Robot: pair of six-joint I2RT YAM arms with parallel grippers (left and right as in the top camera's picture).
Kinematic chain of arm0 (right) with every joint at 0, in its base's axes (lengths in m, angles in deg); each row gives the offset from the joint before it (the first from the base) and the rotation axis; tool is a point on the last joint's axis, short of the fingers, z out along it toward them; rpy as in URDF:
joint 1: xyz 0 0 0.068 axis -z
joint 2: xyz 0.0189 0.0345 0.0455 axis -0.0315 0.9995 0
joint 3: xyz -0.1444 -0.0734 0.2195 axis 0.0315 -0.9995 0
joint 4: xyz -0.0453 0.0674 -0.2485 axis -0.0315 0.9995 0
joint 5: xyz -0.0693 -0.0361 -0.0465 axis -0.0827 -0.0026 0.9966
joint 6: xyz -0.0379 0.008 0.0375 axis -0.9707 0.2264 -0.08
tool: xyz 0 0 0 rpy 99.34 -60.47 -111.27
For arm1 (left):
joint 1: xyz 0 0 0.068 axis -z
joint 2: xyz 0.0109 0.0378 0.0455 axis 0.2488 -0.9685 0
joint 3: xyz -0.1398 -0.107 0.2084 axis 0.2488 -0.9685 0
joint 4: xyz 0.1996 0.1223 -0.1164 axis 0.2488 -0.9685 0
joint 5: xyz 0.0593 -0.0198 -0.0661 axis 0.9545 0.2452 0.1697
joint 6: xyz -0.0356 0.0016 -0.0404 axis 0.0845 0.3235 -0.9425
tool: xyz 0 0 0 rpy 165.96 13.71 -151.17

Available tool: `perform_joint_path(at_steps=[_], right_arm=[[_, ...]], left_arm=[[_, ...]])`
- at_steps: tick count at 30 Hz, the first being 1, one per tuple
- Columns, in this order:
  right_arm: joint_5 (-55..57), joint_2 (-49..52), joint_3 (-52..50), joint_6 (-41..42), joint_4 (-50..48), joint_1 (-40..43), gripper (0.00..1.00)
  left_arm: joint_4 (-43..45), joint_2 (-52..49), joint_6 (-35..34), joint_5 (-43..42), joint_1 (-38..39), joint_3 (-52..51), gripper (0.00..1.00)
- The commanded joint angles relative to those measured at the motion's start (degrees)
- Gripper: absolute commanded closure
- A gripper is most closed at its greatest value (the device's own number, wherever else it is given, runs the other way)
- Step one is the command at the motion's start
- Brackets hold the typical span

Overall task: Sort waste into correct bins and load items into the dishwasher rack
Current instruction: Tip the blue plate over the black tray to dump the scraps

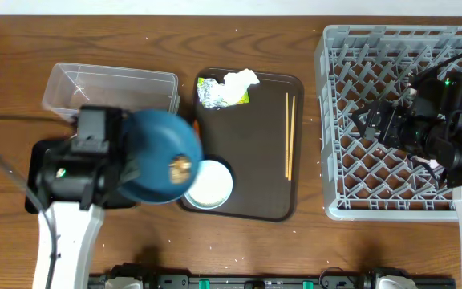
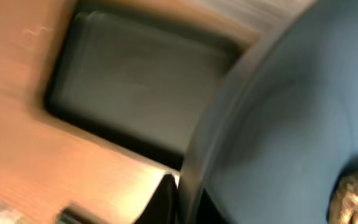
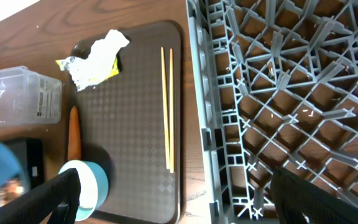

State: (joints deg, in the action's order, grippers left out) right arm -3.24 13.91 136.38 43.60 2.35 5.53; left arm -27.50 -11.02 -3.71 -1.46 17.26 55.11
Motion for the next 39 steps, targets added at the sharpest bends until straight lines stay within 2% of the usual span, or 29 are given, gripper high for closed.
perform_joint_path(at_steps=[1, 5, 9, 12, 18, 20, 24, 39], right_arm=[[0.33, 0.24, 0.37, -1.09, -0.17, -0.42, 0.09], [0.33, 0.24, 0.37, -1.09, -0.81, -0.42, 0.08], [0.24, 0.24, 0.37, -0.94, -2.49, -0.42, 0.08], [-0.31, 0.24, 0.37, -0.2, -3.93, -0.42, 0.08], [-0.33, 0.24, 0.37, 0.28, -7.02, -0.39, 0.07], [-0.33, 0.24, 0.37, 1.14, -7.89, -0.39, 0.07], [-0.33, 0.24, 0.37, 1.55, -9.44, -0.39, 0.06], [-0.55, 0.24, 0.37, 1.51, -10.67, -0.39, 0.05]], left_arm=[[-3.72, 3.85, -10.36, 19.61, -2.03, 0.33, 0.94], [-9.88, 5.4, -19.32, 32.59, -2.08, 0.33, 0.94], [-12.61, 4.42, -23.47, 35.82, -2.1, 0.13, 0.94], [-12.61, 1.9, -26.45, 41.27, -2.16, -0.9, 0.94], [-12.74, -6.93, -24.2, 51.6, -2.19, -0.9, 0.94], [-12.74, -10.08, -23.56, 53.35, -2.19, -0.9, 0.94], [-13.25, -16.26, -18.1, 54.05, -2.16, -0.9, 0.94], [-11.13, -18.03, -17.51, 60.76, -2.12, 0.28, 0.94]])
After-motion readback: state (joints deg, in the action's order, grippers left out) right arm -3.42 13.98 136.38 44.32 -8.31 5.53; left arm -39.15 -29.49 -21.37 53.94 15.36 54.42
